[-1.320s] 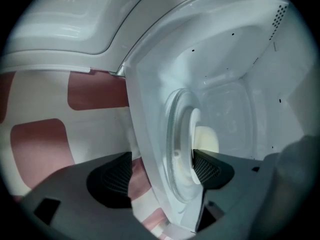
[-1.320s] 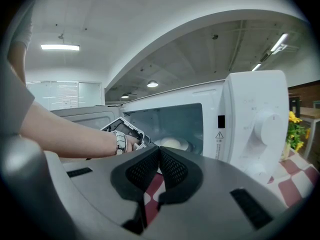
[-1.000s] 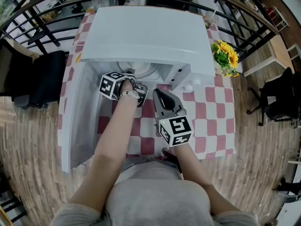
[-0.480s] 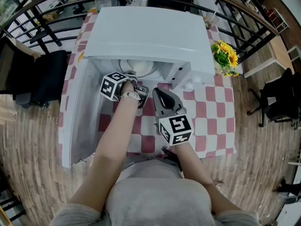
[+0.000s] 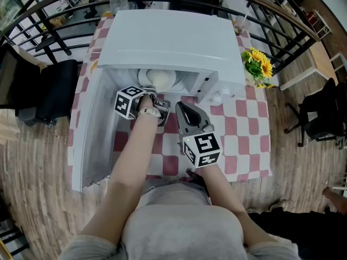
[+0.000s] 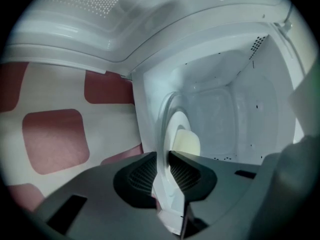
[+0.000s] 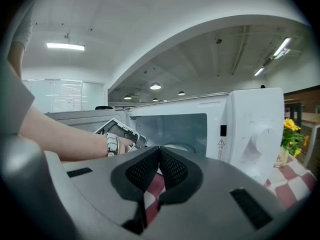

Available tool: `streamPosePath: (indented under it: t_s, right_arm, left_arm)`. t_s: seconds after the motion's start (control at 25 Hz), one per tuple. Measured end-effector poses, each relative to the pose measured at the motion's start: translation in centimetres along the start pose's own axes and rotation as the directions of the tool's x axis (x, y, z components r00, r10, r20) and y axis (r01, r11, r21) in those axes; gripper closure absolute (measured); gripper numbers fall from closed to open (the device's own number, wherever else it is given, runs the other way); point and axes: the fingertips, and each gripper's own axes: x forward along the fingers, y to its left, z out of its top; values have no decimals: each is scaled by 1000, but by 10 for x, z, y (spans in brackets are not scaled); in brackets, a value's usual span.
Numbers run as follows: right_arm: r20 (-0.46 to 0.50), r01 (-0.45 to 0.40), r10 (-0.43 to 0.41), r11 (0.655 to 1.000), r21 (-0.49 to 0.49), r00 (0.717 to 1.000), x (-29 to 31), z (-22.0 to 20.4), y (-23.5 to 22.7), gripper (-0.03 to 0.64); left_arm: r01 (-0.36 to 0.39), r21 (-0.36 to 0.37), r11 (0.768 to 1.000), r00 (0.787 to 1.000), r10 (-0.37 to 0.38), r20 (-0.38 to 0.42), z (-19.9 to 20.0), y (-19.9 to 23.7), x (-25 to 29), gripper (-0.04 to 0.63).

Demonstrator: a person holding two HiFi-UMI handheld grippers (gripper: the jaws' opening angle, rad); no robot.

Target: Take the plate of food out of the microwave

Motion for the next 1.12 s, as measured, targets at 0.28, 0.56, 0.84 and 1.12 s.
streamPosePath:
  t_s: [0.28,0.56,0.84,1.12]
  right_arm:
    - [2,4,-4,1000,0,1000,-1,-1,0,594]
    - [2,14,-14,1000,1,1000,-3,-1,-1,594]
    - [1,15,-15,1000,-7,1000,-5,-2,2,594]
    - [2,20,-20,1000,-11,1000,-8,-1,5,594]
  left_arm:
    - [31,-33,999,999,-31,-11,-1,-2,-1,554]
    - [58,-37,998,998,-58,-11,-5,-3,-8,560]
    - [143,-41,989,990,-144,-9,-7,-8,-13,572]
    - [232,-16,973,972,-232,-22,-8,-21,-21,578]
